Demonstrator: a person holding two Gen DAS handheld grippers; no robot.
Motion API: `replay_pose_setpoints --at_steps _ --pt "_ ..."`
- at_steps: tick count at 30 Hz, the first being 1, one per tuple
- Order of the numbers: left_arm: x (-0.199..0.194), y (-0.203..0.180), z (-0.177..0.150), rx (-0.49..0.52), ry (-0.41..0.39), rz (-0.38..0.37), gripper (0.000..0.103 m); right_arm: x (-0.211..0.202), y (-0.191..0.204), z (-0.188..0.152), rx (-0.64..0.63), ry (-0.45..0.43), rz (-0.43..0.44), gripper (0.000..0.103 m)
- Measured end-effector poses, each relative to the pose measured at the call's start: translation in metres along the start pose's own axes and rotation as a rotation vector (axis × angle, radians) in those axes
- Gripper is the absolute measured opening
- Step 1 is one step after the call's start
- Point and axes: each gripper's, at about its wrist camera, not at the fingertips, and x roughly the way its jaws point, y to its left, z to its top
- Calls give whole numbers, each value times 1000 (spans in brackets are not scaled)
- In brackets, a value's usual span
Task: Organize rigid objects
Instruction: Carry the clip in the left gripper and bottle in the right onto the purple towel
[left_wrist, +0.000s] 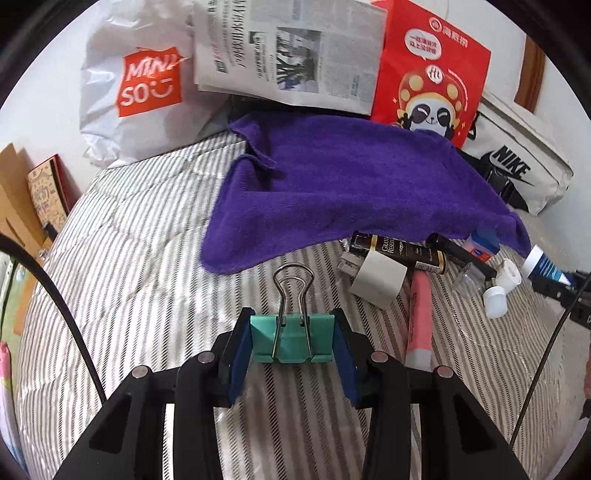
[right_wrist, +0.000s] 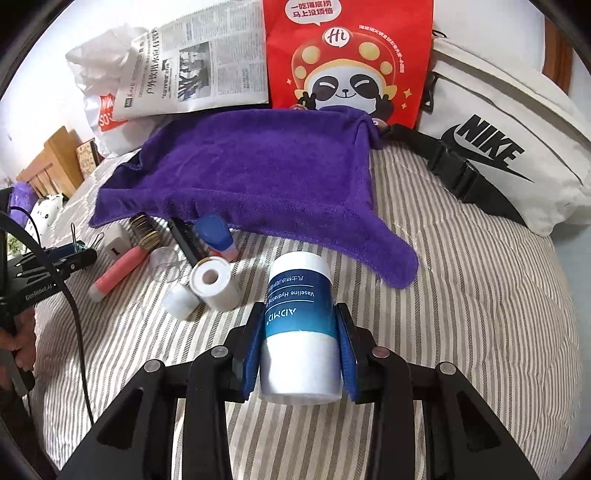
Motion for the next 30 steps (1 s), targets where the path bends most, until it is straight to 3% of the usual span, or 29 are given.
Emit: replay_pose_setpoints --at_steps 6,14,30 --pt "-21 5 4 -29 -20 -49 39 -11 -2 1 26 -8 44 36" --pt "-30 7 28 -46 -35 -75 39 -22 1 35 26 -34 57 36" --pt "-23 5 113 -13 -98 -81 39 -12 -1 151 14 -142 84 37"
